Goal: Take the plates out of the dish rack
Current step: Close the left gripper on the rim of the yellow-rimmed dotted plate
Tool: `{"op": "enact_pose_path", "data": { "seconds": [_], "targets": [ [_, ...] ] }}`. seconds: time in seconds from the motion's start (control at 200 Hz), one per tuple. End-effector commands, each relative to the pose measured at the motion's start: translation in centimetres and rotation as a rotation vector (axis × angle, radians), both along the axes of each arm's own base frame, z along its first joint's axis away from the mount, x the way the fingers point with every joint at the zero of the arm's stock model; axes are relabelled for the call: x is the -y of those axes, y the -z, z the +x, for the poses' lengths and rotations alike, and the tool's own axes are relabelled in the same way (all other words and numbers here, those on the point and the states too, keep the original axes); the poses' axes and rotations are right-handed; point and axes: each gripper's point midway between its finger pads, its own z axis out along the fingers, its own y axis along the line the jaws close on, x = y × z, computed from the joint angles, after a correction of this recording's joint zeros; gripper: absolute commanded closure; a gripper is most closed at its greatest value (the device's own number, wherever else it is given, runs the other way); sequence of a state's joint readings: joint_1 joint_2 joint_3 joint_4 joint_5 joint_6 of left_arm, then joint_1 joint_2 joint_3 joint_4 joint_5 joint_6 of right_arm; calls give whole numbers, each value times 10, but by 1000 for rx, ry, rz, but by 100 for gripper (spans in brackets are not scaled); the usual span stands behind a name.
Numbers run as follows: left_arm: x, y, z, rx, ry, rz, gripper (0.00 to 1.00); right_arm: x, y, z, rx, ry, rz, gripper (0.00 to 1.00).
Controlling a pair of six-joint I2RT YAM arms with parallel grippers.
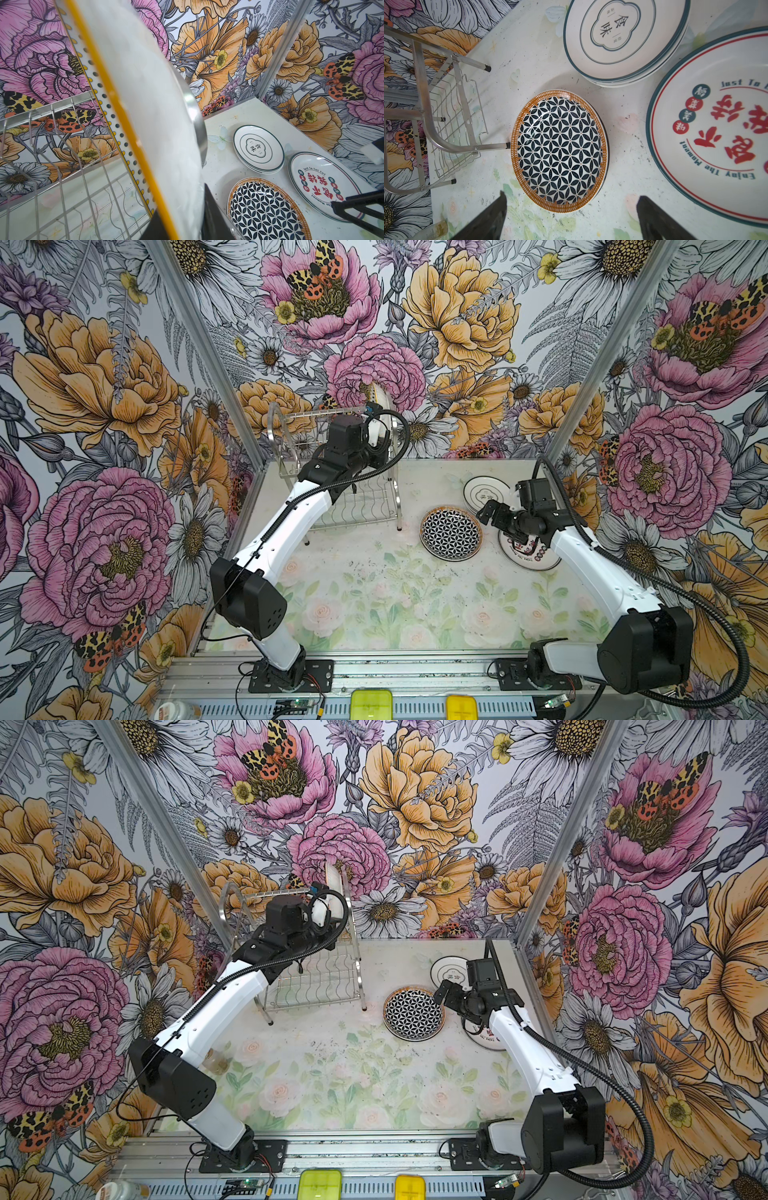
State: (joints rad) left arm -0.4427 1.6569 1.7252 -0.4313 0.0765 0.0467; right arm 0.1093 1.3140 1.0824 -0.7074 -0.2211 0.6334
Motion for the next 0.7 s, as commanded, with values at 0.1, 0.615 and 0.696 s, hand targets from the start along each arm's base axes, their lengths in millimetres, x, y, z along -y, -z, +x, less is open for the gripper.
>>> {"op": "enact_pose_path", "data": {
  "seconds": [0.1,0.615,0.696],
  "targets": [
    [-4,-13,8,67,-16,-6,84,0,-10,-3,29,-20,29,1],
    [0,-21,5,102,17,-5,100,3,-10,-4,29,-18,36,1],
    [1,-24,4,112,29,1,100,3,-10,-4,30,-20,37,1]
  ]
}}
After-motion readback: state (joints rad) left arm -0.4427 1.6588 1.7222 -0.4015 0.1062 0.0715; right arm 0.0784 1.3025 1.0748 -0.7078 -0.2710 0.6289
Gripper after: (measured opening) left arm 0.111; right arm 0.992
